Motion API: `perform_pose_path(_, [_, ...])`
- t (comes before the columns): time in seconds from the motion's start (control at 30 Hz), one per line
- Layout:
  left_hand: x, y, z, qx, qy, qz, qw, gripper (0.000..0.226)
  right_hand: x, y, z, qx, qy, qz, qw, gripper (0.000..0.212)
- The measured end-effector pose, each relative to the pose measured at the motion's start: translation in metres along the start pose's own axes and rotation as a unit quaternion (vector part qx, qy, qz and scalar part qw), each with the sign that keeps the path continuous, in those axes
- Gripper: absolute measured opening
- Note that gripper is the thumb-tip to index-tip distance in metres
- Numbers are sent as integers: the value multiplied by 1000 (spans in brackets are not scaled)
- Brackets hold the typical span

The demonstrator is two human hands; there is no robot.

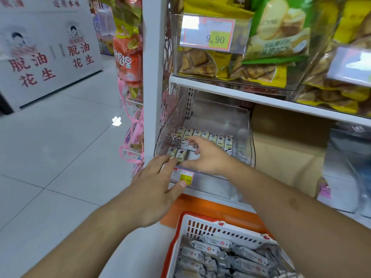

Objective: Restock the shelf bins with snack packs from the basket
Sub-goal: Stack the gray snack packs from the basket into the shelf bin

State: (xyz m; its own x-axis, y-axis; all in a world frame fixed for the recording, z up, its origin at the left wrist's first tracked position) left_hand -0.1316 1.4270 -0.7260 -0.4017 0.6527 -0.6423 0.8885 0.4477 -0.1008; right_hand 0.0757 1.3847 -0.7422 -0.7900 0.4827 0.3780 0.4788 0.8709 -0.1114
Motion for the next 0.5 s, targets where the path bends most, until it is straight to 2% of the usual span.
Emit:
perform_pose_path(0.1, [-13,-10,-4,-39,-17,33,999,63,1,-42,-27,-71,9,-6,997,68])
perform_pose_path(0.17, [-27,-19,-4,-79,-38,61,994,53,1,-76,-39,-113,-11,-36,993,48])
perform_pose_path(0.23, [-38,-28,1,-103,-58,77,990,41,-1,-113,-41,-136,-36,-76,987,38])
perform_pose_path(0.37, [-40,-32,45,-63,-47,67,995,34,-23,-173,-11,-103,-27,-78,991,27])
perform_pose_path(0.5, [-10,-34,116,36,4,24,999,44,-77,-210,63,15,-31,-3,999,27])
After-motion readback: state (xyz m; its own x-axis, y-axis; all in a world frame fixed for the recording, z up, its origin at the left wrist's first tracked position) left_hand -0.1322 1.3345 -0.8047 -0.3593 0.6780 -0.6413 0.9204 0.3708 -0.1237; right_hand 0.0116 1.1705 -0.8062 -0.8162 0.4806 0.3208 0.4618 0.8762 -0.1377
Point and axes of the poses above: each hand's wrist, its own y-axis towards the middle knuckle, its own z-axis out of the palm, x = y × z, the point moved 4 cm from there along y, towards the middle knuckle, and after that the axes turned 12 degrees about -y, right-handed, at the moved point
